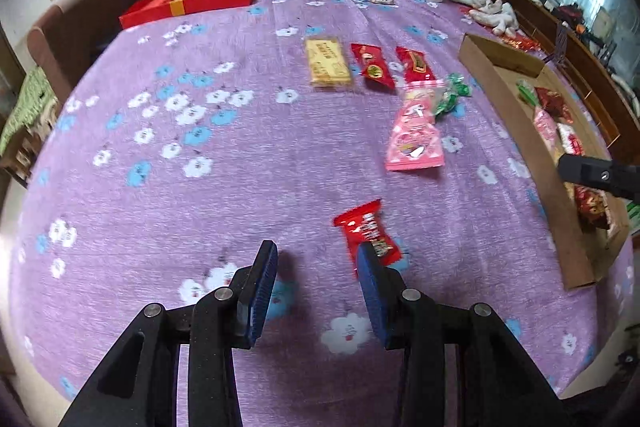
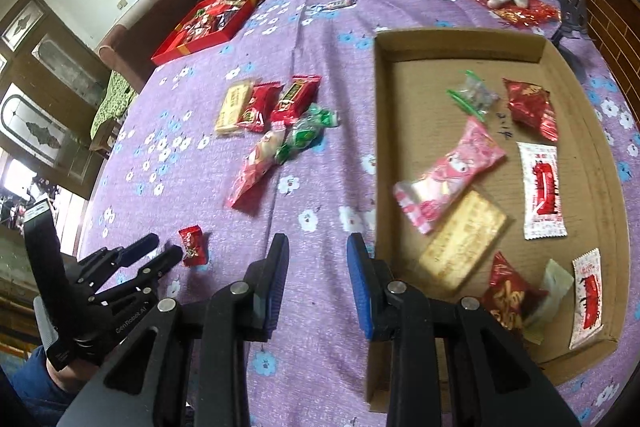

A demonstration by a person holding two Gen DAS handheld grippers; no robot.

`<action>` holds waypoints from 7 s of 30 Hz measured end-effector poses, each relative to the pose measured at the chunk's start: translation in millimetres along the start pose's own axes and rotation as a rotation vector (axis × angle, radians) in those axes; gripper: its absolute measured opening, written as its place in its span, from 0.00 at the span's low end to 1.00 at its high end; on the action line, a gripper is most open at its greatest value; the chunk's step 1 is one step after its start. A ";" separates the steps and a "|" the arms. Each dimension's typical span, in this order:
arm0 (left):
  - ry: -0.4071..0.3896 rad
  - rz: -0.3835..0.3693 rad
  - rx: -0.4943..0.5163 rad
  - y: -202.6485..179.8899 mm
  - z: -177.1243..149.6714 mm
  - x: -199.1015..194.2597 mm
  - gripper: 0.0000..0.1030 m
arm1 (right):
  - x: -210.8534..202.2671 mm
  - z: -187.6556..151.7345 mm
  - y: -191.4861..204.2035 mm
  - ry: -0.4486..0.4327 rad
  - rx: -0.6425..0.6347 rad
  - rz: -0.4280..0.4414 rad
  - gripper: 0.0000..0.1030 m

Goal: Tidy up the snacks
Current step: 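Move the left gripper toward the small red candy while the right withdraws from the tray, then grasp the small red candy with the left while the right grasps the pink cartoon packet, then carry both snacks over the tray and open both grippers to release them, then grasp the cream cake packet with the left while the right grasps the green-wrapped candy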

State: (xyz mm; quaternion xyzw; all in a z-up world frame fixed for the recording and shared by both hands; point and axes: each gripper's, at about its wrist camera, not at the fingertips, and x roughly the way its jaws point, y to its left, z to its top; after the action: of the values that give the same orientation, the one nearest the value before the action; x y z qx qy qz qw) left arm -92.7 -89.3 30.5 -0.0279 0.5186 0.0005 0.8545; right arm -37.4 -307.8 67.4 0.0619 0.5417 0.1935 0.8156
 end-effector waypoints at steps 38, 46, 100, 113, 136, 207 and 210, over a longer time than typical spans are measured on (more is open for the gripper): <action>-0.091 0.001 0.134 18.7 16.5 3.5 0.18 | 65.6 45.7 42.2 0.143 0.092 0.131 0.38; -0.100 0.004 0.121 53.2 17.8 -1.1 0.18 | 105.8 56.8 50.6 0.167 0.155 0.050 0.32; -0.163 -0.278 0.434 -161.9 55.6 -22.7 0.18 | -48.6 -22.9 -97.4 -0.065 0.307 0.025 0.14; -0.101 -0.341 0.566 -237.1 31.8 -6.7 0.18 | -62.2 -33.8 -159.0 -0.061 0.405 -0.042 0.15; -0.085 -0.283 0.642 -259.9 14.1 6.5 0.26 | -55.5 -29.9 -177.2 -0.039 0.413 -0.096 0.15; -0.021 0.034 0.107 21.6 113.7 72.2 0.35 | 8.5 43.8 -11.1 0.003 0.243 -0.002 0.34; -0.017 0.034 0.094 31.8 91.6 59.2 0.35 | 34.5 59.1 -5.2 0.050 0.269 0.024 0.34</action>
State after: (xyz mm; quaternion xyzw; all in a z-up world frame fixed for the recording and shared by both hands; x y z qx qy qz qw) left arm 15.0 -54.8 18.7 0.0209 0.5114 -0.0091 0.8590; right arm 29.2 -292.9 60.1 0.1723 0.5821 0.1304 0.7839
